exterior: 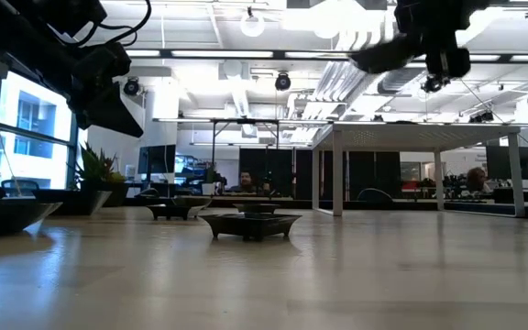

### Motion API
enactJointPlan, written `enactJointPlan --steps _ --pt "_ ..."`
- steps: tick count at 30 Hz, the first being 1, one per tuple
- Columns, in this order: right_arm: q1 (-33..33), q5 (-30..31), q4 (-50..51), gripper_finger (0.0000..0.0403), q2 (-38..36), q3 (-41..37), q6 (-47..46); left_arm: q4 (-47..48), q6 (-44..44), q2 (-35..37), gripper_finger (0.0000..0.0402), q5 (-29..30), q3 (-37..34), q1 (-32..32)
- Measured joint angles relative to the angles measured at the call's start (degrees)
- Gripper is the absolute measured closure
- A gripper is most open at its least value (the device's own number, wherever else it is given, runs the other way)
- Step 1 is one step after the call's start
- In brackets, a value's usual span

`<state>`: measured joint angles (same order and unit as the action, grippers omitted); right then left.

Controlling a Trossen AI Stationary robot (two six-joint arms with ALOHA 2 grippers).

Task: Pick & Place Mini shaped plates
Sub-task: Put the leaf-shaped plate on the shelf

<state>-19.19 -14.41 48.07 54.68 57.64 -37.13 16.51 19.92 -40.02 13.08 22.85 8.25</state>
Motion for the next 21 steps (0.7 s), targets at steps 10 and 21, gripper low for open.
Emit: enactJointPlan --steps 10,21 --pt "-23.6 -5.2 10.2 0.0386 10.2 11.3 18.5 0.0 -0.1 0.0 0.0401 -0.7 0.0 0.0" --pt "-16.1 -3.6 13.4 0.0386 -1.5 9.5 14.9 0.0 0.0 0.0 0.0401 -2.0 0.0 0.0"
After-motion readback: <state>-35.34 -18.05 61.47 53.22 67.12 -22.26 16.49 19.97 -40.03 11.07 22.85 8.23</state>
